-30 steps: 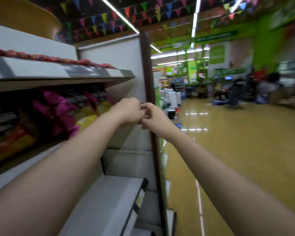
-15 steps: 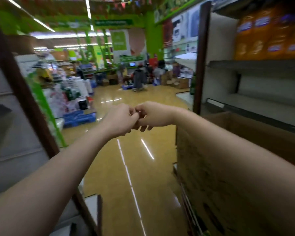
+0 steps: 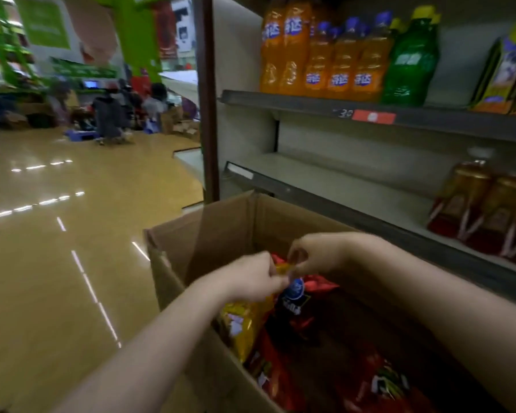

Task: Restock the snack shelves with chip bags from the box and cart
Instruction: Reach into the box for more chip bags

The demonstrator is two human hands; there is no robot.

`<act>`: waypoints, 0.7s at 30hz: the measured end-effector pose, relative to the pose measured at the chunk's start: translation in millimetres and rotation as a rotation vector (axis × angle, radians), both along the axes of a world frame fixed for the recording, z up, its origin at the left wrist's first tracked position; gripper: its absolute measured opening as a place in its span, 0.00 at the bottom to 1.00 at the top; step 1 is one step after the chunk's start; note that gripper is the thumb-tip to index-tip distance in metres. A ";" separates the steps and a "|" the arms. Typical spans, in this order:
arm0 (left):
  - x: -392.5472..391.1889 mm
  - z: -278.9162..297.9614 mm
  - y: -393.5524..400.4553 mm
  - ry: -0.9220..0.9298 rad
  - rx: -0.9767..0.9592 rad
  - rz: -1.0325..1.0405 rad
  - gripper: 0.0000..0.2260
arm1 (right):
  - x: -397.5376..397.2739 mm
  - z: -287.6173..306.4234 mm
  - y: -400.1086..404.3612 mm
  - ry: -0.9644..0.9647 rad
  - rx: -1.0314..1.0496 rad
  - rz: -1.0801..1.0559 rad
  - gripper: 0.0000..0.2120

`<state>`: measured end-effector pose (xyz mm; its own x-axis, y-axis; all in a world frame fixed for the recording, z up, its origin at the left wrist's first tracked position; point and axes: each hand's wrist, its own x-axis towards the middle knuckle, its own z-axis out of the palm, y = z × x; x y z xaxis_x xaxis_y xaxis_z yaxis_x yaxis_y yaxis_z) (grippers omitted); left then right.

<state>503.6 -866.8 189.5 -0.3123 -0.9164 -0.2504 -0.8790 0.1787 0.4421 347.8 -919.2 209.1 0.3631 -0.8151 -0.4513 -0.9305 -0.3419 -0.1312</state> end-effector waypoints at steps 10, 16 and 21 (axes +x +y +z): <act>21.6 -30.8 18.3 -0.382 0.211 -0.204 0.20 | -64.2 -80.4 38.2 0.401 0.357 0.066 0.37; 15.9 5.3 73.1 -0.274 -0.023 0.022 0.15 | -50.8 -81.2 93.3 0.497 0.358 0.401 0.46; -50.6 16.6 135.0 -0.108 -0.062 0.008 0.16 | -40.0 -101.5 141.8 0.447 0.261 0.320 0.47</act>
